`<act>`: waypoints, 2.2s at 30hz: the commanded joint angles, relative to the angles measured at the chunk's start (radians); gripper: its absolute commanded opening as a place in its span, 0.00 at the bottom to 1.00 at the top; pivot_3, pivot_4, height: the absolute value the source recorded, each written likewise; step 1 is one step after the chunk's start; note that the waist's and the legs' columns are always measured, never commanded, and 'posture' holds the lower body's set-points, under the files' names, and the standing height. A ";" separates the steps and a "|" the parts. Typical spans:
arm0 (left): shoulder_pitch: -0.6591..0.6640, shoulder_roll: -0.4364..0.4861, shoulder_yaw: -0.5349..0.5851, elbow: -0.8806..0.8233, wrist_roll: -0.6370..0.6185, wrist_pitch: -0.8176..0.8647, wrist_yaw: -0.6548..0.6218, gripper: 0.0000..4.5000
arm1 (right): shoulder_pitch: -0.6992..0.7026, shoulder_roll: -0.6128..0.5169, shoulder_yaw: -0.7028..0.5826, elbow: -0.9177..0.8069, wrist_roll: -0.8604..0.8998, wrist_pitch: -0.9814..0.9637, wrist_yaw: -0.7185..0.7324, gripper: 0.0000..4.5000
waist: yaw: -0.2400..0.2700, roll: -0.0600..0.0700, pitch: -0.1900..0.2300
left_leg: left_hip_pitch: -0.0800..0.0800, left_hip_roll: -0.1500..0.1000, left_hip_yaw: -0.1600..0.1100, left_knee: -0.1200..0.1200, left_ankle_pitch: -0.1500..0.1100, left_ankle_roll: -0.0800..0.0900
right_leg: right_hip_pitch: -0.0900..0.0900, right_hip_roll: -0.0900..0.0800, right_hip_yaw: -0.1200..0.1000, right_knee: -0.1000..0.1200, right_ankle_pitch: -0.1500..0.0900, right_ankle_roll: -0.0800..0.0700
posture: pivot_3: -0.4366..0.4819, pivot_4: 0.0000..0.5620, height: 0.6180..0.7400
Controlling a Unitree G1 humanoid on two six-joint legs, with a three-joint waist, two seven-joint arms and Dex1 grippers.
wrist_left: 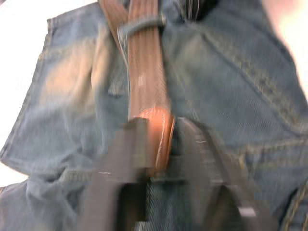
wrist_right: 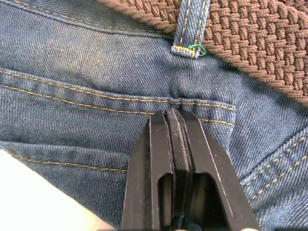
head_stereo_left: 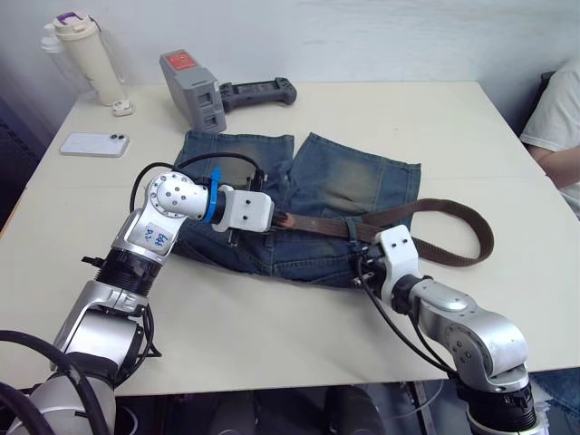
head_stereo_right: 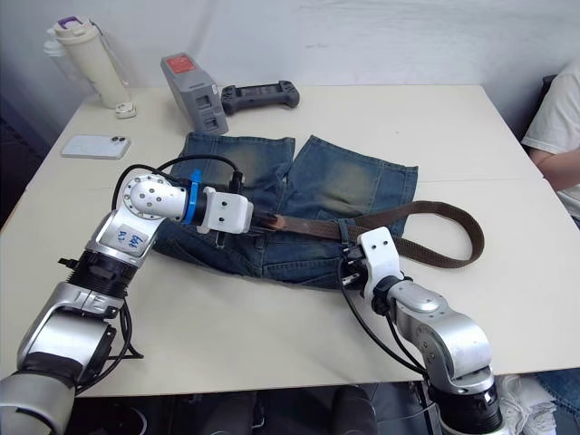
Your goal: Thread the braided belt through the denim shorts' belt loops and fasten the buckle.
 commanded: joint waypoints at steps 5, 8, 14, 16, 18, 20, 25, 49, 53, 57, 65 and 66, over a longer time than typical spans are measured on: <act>0.013 0.070 0.145 -0.038 -0.219 0.189 -0.144 0.98 | -0.043 -0.037 -0.114 -0.127 0.107 0.073 0.077 0.00 | 0.003 0.001 0.001 | -0.001 0.000 0.000 0.000 0.000 0.000 | 0.000 0.000 0.000 -0.001 0.000 0.000 | 0.48 0.27 1.00; 0.030 0.112 0.177 -0.047 -0.279 0.287 -0.203 0.98 | -0.066 -0.114 -0.121 -0.184 0.149 0.079 0.153 0.00 | 0.003 0.001 0.001 | -0.001 0.000 0.000 0.000 0.000 0.000 | 0.000 0.000 0.000 -0.001 0.000 0.000 | 0.48 0.27 1.00; 0.060 0.144 0.210 -0.097 -0.338 0.470 -0.203 1.00 | -0.143 -0.315 -0.040 -0.170 0.181 0.049 0.323 0.30 | 0.002 0.002 0.001 | -0.001 0.000 0.000 -0.001 0.000 0.000 | -0.001 0.000 0.000 -0.001 0.000 0.000 | 0.48 0.27 1.00; 0.075 0.145 0.201 -0.128 -0.333 0.494 -0.198 1.00 | -0.162 -0.379 0.034 -0.132 0.152 0.000 0.387 0.49 | 0.004 0.001 0.001 | -0.001 0.000 0.000 -0.001 0.000 0.000 | 0.000 0.000 0.000 -0.001 0.000 0.000 | 0.48 0.27 1.00; 0.093 0.145 0.193 -0.156 -0.325 0.501 -0.192 1.00 | -0.178 -0.416 0.093 -0.096 0.126 -0.043 0.437 0.71 | 0.003 0.001 0.001 | -0.001 0.000 0.000 -0.001 0.000 0.000 | 0.000 0.000 0.000 -0.002 0.000 0.000 | 0.48 0.27 1.00; 0.116 0.138 0.190 -0.187 -0.320 0.519 -0.169 1.00 | -0.203 -0.445 0.168 -0.047 0.085 -0.102 0.493 0.90 | 0.003 0.001 0.001 | -0.001 0.000 0.000 -0.001 0.000 0.000 | 0.000 0.000 0.000 -0.002 0.000 0.000 | 0.48 0.27 1.00; 0.165 0.134 0.179 -0.243 -0.313 0.543 -0.137 1.00 | -0.274 -0.457 0.303 0.091 -0.018 -0.212 0.585 0.99 | 0.001 0.001 0.002 | -0.001 0.000 0.001 0.000 0.000 0.000 | -0.001 0.000 0.000 -0.001 0.000 0.000 | 0.48 0.27 1.00; 0.141 0.057 0.133 -0.226 -0.336 0.613 -0.148 1.00 | -0.035 -0.852 0.076 0.365 -0.277 -0.847 0.860 0.01 | 0.025 0.001 0.002 | -0.002 -0.001 0.002 0.003 -0.003 0.000 | 0.000 -0.002 -0.001 -0.003 0.000 0.000 | 0.48 0.27 1.00; 0.137 0.012 0.109 -0.238 -0.334 0.625 -0.141 1.00 | -0.045 -0.873 0.076 0.517 -0.357 -1.019 0.885 0.01 | 0.025 0.001 0.002 | -0.001 -0.001 0.003 0.002 -0.002 0.000 | 0.000 -0.002 0.000 -0.002 0.000 0.000 | 0.48 0.27 1.00; 0.131 -0.045 0.075 -0.256 -0.334 0.644 -0.126 1.00 | -0.064 -0.843 0.035 0.587 -0.358 -1.077 0.869 0.01 | 0.028 0.001 0.002 | -0.001 -0.001 0.003 0.003 -0.002 0.000 | 0.000 -0.002 0.000 -0.003 0.000 0.000 | 0.48 0.27 1.00; 0.101 -0.095 0.063 -0.256 -0.345 0.675 -0.128 1.00 | -0.019 -0.886 -0.233 0.334 -0.136 -0.775 0.932 0.59 | 0.028 0.003 0.003 | -0.001 -0.001 0.002 0.003 -0.002 0.000 | 0.000 -0.002 0.000 -0.002 0.000 0.000 | 0.48 0.27 1.00; 0.094 -0.099 0.063 -0.250 -0.344 0.676 -0.128 1.00 | -0.008 -0.893 -0.284 0.298 -0.101 -0.711 0.942 0.70 | 0.028 0.003 0.003 | -0.001 -0.001 0.002 0.003 -0.002 0.000 | 0.001 -0.002 0.000 -0.002 0.000 0.000 | 0.48 0.27 1.00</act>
